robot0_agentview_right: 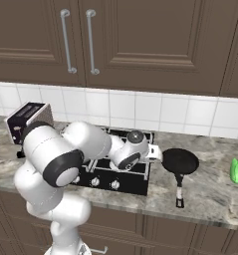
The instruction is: Place both pans onto different burners. Then place the corn and the chicken drumstick on different pans.
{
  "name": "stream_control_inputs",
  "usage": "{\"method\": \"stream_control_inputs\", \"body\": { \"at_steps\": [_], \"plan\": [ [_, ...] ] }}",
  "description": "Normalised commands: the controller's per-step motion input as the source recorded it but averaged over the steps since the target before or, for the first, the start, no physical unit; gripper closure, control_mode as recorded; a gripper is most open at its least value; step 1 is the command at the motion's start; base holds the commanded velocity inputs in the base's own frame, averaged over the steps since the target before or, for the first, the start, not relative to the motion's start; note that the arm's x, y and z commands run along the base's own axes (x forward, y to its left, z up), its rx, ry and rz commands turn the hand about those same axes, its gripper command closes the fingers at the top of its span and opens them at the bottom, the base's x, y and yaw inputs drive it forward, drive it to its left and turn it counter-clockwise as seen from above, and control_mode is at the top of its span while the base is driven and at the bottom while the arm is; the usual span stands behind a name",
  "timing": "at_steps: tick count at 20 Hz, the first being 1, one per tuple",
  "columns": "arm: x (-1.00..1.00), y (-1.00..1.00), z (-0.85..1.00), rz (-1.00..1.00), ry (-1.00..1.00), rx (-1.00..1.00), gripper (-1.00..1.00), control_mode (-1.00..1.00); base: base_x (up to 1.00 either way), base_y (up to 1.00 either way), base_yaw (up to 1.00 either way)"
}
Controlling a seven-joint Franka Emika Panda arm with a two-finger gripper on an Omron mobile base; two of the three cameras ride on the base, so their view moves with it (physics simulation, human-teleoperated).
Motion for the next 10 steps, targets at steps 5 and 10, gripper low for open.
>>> {"method": "stream_control_inputs", "body": {
  "at_steps": [5,10],
  "plan": [
    [0.0,-0.51,0.0,0.0,0.02,0.1,-1.0,-1.0,0.0,0.0,0.0],
    [0.0,-0.43,0.0,0.0,0.03,0.02,-1.0,-1.0,0.0,0.0,0.0]
  ]
}}
